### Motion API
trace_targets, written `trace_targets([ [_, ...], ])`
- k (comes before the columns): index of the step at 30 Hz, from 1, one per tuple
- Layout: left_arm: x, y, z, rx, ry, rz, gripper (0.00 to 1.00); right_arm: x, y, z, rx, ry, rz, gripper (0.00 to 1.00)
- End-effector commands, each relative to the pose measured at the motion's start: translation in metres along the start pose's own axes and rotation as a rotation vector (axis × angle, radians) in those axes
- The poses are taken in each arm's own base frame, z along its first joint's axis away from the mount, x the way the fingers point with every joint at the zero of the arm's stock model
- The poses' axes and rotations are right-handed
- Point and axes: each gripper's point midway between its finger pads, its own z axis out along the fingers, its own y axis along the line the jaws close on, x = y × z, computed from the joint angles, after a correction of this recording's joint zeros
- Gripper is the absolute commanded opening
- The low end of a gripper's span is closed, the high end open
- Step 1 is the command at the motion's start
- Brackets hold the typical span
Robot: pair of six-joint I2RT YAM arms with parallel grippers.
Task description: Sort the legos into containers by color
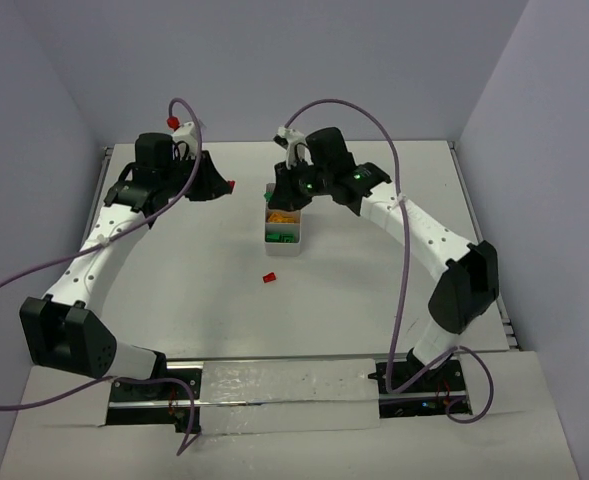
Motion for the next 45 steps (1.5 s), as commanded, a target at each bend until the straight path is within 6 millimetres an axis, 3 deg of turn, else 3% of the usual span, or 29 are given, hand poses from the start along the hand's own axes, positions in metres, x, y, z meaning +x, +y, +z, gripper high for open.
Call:
trace_targets([
  [1,-0.014,-0.019,0.003,0.131,-0.002,0.083,0.0,0.043,-0.047,-0.029,0.168,0.219,-0.336,0.01],
  [4,-0.019,-0.028,0.002,0.179,-0.02,0.093,0.0,0.069,-0.06,-0.036,0.188,0.298,-0.422,0.02],
  [9,-0.023,-0.031,0.004,0.209,-0.008,0.088,0.0,0.087,-0.078,-0.036,0.214,0.388,-0.529,0.04],
  [24,-0.017,-0.022,0.009,0.245,0.021,0.068,0.0,0.081,-0.088,-0.005,0.178,0.489,-0.677,0.11],
  [35,-0.022,-0.008,0.002,0.253,0.0,0.014,0.0,0.078,-0.083,0.021,0.157,0.508,-0.725,0.13],
  [45,-0.025,0.0,0.0,0.257,-0.007,-0.009,0.0,0.082,-0.085,0.036,0.161,0.519,-0.743,0.31],
])
